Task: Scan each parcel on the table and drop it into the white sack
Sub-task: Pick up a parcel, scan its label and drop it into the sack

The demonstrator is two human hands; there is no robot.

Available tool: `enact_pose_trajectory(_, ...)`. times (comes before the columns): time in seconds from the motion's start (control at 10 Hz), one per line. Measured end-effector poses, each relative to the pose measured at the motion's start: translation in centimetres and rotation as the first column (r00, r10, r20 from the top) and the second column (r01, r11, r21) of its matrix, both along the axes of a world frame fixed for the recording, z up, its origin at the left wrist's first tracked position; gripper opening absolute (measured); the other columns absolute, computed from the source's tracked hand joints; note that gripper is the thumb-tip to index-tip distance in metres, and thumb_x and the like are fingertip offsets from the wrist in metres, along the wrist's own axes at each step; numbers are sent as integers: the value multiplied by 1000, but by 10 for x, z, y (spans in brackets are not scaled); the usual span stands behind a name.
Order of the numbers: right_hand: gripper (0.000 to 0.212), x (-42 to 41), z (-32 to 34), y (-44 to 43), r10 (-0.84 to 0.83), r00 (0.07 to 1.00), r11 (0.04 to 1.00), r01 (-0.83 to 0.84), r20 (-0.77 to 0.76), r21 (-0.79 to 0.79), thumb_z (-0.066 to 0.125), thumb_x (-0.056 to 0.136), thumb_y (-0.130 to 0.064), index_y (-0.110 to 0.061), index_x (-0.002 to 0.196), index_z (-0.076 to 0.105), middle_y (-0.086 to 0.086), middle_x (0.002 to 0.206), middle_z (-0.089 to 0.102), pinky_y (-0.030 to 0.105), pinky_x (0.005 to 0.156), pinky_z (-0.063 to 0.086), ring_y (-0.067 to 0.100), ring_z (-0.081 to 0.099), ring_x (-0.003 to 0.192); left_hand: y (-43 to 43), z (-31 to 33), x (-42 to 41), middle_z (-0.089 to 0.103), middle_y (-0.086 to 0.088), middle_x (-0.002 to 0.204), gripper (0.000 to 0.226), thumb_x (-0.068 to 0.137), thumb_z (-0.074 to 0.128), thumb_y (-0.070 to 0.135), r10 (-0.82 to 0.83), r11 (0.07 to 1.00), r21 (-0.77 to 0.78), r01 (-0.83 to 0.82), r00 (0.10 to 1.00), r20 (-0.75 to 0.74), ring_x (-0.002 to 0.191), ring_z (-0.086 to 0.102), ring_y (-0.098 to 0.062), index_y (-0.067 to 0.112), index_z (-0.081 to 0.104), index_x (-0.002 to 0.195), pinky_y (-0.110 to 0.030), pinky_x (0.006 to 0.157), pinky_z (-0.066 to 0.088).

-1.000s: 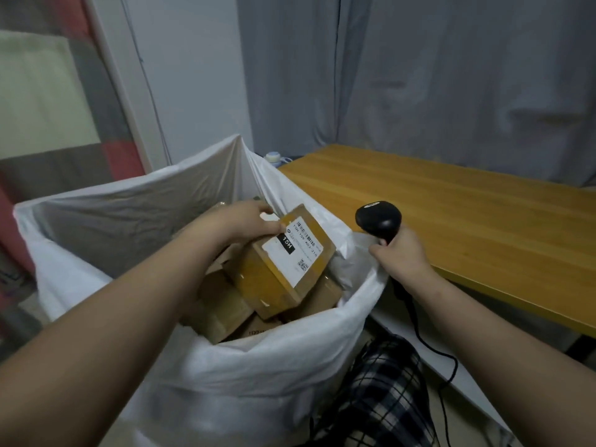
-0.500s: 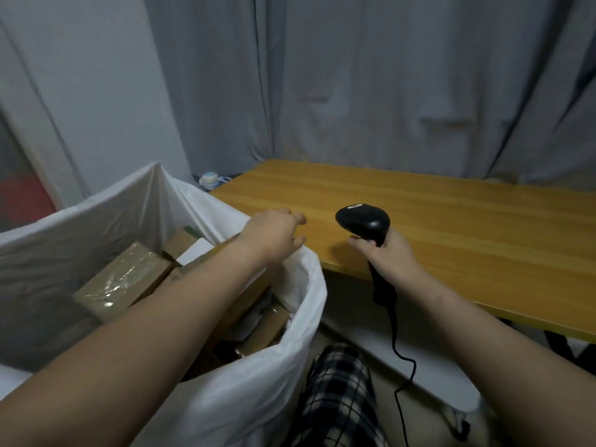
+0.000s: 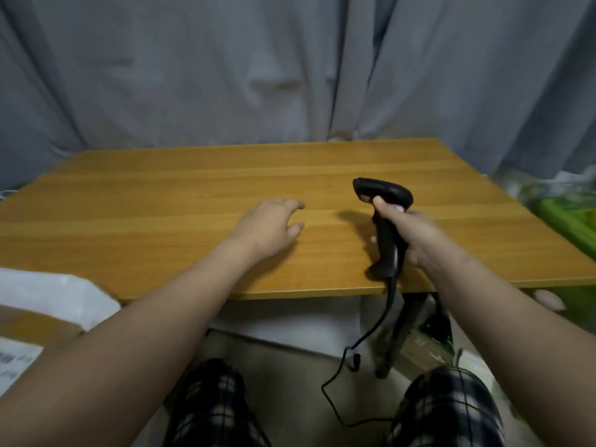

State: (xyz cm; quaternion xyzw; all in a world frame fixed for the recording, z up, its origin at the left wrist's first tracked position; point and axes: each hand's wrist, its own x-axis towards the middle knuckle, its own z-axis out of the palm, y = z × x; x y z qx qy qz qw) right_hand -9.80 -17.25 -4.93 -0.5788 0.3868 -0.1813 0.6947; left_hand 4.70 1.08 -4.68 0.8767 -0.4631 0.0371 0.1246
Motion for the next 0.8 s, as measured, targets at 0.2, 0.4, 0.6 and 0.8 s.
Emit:
enact_pose_trajectory(0.2,55,28,3,-63,-67,973,929,-21,-223,-369,60,87,-57,-6,104,53,7,93,55,34,75,42,24,53,83,-54,-13,15,54,-6,134,42,98,49,33,-47,999,3,47,996,-79,123,50,-27,21,47,138,-38,98,43)
enact_pose_trajectory(0.4,66,64,-13,-77,-28,970,856,-101,-240,-508,62,90,-48,-3,132,39,4,108,56,31,79,39,20,50,93,-69,-16,26,54,-3,134,41,98,49,33,-14,1000,-17,12,985,-175,122,50,-23,23,46,138,-37,99,44)
enact_pose_trajectory(0.6,69,77,-20,-89,-48,893,789,-240,-447,-565,52,93,-56,-7,139,36,12,128,55,36,82,41,33,54,114,-76,-5,41,57,-4,130,41,97,51,34,5,1000,-24,-9,987,-158,118,53,-24,23,48,136,-37,97,45)
enact_pose_trajectory(0.8,82,71,-21,-94,-71,893,771,-234,-445,-592,55,91,-56,-12,151,21,16,144,44,41,95,41,37,45,129,-75,-3,43,57,-6,131,42,96,52,32,-15,999,-33,11,991,-136,119,52,-26,22,48,136,-35,95,44)
